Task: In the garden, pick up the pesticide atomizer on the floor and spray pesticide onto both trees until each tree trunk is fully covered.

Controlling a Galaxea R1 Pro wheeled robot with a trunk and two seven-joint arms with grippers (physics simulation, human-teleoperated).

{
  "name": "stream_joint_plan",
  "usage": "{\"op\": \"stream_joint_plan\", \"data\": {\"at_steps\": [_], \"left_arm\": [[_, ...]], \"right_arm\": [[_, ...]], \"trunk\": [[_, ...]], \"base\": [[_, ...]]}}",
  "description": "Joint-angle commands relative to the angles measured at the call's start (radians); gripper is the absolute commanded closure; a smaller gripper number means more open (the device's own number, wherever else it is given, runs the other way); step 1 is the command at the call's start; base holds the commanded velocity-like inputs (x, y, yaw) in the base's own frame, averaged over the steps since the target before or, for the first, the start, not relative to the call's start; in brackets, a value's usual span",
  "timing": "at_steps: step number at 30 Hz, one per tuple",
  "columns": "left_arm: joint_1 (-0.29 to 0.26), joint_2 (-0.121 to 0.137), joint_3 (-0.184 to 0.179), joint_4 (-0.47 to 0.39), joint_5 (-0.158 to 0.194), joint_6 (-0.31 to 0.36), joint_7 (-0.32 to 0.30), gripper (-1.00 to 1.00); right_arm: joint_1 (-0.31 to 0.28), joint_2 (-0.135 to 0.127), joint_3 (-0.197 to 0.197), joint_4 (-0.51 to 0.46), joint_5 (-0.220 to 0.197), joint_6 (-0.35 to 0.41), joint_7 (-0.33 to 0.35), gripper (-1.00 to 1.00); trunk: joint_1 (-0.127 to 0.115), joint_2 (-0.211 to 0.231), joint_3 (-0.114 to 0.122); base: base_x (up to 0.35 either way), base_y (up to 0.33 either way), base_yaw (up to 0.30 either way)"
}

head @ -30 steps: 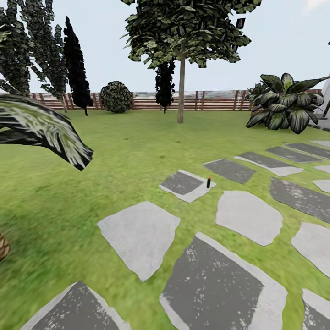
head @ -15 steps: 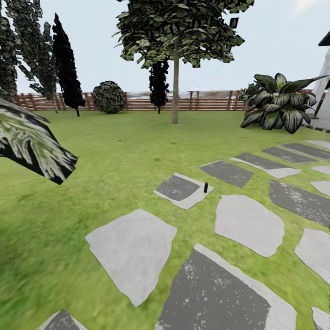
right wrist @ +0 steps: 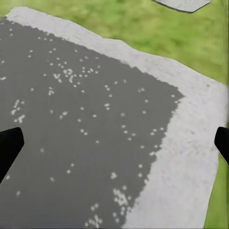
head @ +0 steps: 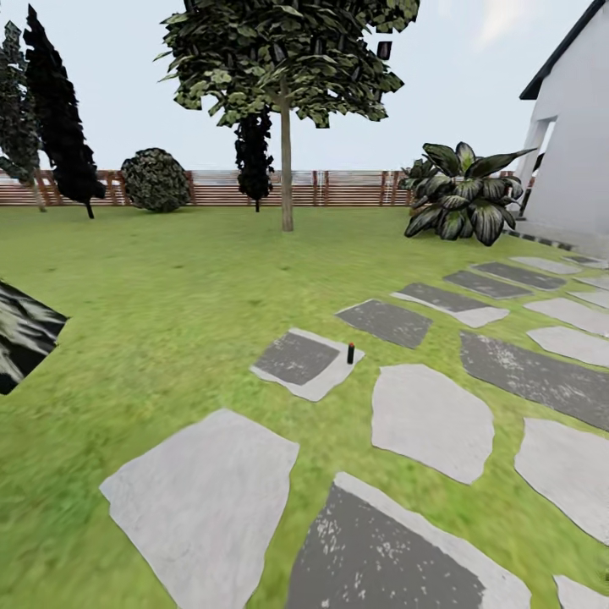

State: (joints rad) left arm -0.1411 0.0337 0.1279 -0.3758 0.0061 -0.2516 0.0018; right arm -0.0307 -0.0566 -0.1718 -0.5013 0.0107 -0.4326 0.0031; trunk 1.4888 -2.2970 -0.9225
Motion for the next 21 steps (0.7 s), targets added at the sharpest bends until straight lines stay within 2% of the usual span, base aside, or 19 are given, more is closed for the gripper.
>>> {"op": "stream_joint_plan", "data": {"at_steps": [1,16,21], "left_arm": [[0.0,0.0,0.0,0.0,0.0,0.0,0.0,-1.0],[0.0,0.0,-0.001,0.0,0.0,0.0,0.0,-1.0],[0.0,0.0,-0.001,0.0,0.0,0.0,0.0,-1.0]], "right_arm": [[0.0,0.0,0.0,0.0,0.0,0.0,0.0,-1.0],[0.0,0.001,0.0,0.0,0.0,0.0,0.0,-1.0],[0.0,0.001,0.0,0.0,0.0,0.0,0.0,-1.0]], "trunk": [[0.0,0.0,0.0],[0.0,0.0,0.0],[0.0,0.0,0.0]], "base": [[0.339,0.0,-0.264],[0.339,0.0,-0.261],[0.339,-0.015,-0.111]]}}
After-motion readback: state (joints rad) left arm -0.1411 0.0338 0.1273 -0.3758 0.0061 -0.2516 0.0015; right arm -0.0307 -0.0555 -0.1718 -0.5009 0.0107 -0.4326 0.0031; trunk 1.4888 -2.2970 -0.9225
